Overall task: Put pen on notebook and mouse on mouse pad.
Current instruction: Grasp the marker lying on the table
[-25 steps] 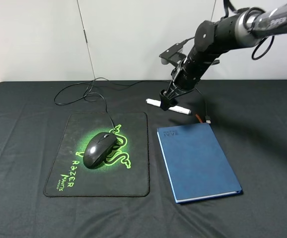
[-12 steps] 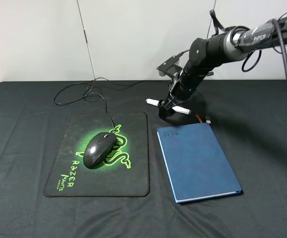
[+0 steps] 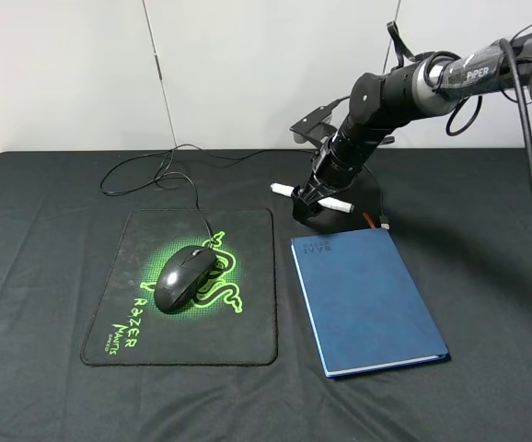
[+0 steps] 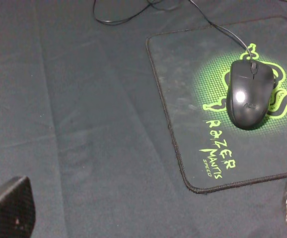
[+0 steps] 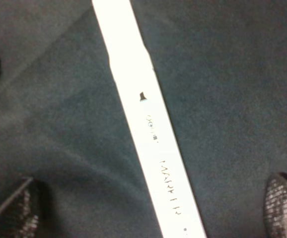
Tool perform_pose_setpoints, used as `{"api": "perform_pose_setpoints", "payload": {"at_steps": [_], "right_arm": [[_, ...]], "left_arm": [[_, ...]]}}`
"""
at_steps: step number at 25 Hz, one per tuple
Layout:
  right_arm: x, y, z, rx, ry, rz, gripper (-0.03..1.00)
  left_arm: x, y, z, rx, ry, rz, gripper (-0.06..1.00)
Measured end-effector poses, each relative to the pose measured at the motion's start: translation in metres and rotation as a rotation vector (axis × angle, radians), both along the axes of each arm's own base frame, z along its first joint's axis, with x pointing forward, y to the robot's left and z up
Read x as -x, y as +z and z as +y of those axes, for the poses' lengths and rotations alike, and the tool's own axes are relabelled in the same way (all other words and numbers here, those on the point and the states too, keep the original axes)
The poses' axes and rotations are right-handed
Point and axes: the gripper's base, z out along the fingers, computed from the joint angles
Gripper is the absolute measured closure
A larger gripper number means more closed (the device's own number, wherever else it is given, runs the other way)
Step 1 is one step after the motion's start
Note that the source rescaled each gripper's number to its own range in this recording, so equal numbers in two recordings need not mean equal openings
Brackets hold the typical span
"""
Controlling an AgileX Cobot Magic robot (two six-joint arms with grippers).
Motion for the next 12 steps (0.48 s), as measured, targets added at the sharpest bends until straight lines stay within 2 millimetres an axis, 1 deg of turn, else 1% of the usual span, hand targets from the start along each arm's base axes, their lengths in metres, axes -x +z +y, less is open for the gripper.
{"api": "perform_pose_setpoints", "payload": {"at_steps": [1,4,5,10,12], "right_arm": [[0.0001,0.0003,0.0001,-0.002,-0.001,0.001,0.09],[0.0005,0.0000,0.0012,-0.005,-0.002,0.003,0.24],[0.0007,0.0000,0.0017,-0.006,-0.001,0.002,0.31],[0.0006,0.0000,0.0017,-0.006,-0.001,0.002,0.59],[0.0005,0.0001,0.0017,-0.006,-0.001,0.001,0.67]], "left_arm": [[0.0000,0.0000,0.0000,0.000,0.000,0.000,-0.06],[0.0000,0.0000,0.0000,0.000,0.000,0.000,-0.06],[0.0000,0.0000,0.0000,0.000,0.000,0.000,-0.06],[0.0000,0.0000,0.0000,0.000,0.000,0.000,-0.06],[0.0000,0.0000,0.0000,0.000,0.000,0.000,-0.06]]}}
